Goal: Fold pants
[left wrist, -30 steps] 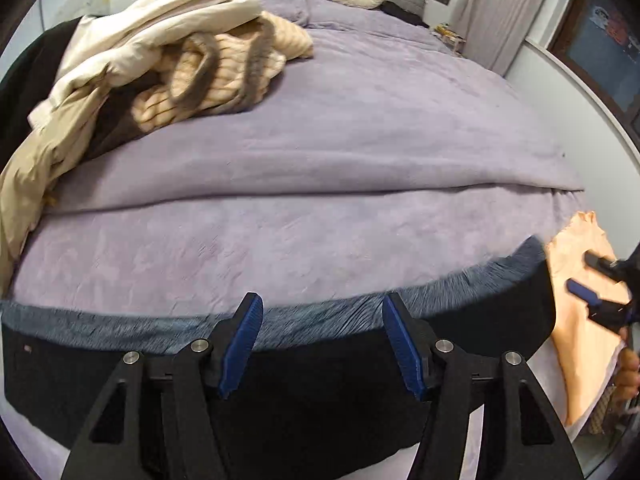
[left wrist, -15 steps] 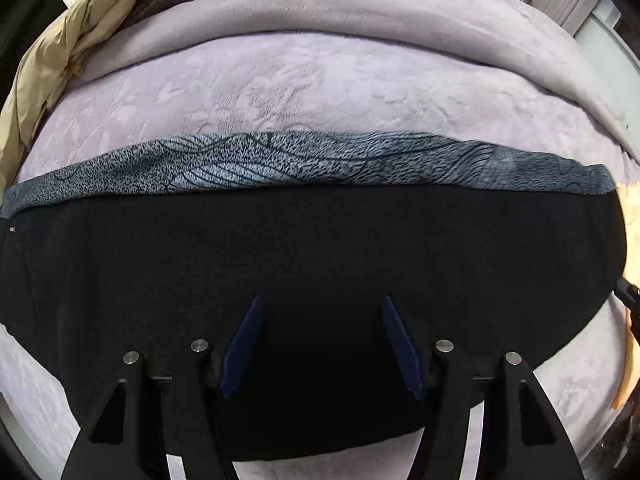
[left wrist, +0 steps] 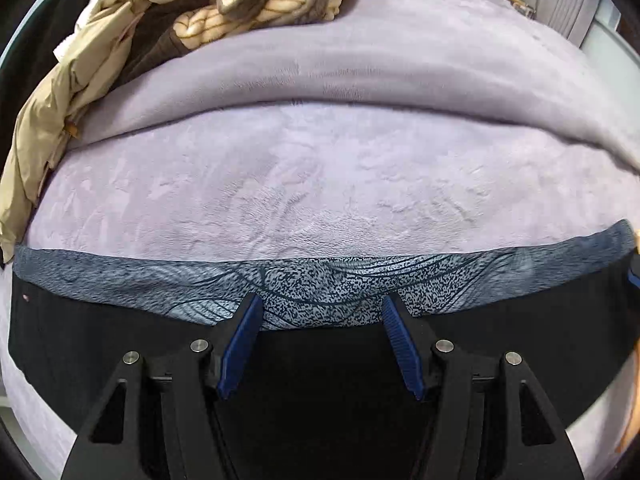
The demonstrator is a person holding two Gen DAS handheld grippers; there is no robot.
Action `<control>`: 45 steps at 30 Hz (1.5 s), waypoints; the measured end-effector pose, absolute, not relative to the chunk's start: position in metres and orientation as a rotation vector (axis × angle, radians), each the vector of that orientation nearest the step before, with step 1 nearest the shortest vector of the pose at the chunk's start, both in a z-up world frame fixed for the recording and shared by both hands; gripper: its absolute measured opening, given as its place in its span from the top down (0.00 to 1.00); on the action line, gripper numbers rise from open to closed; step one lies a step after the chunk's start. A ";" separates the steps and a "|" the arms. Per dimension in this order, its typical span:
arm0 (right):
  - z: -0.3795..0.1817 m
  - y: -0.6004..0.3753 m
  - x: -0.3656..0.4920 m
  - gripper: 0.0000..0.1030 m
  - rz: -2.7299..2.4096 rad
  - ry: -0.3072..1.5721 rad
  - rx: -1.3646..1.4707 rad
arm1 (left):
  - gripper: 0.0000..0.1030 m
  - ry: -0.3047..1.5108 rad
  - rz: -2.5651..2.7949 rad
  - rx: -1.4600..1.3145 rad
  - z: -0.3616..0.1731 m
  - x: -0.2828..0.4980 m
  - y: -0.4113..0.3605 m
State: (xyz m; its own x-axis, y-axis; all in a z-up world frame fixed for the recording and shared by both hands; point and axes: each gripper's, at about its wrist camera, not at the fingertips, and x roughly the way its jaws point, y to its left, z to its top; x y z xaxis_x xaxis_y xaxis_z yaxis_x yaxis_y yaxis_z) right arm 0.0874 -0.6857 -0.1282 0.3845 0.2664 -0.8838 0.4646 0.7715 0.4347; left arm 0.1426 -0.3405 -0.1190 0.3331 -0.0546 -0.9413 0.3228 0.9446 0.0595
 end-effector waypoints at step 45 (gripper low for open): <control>-0.109 -0.557 -0.005 0.66 0.082 1.260 1.022 | 0.15 1.217 0.171 0.161 -0.065 0.118 -0.025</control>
State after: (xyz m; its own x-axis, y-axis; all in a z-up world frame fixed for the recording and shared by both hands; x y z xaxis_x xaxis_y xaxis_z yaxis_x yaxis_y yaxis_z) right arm -0.0052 -0.5575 -0.1094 0.3635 0.5643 -0.7412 0.4640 0.5802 0.6693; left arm 0.1182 -0.0254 -0.0647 0.3368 0.2166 -0.9163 -0.0442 0.9757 0.2144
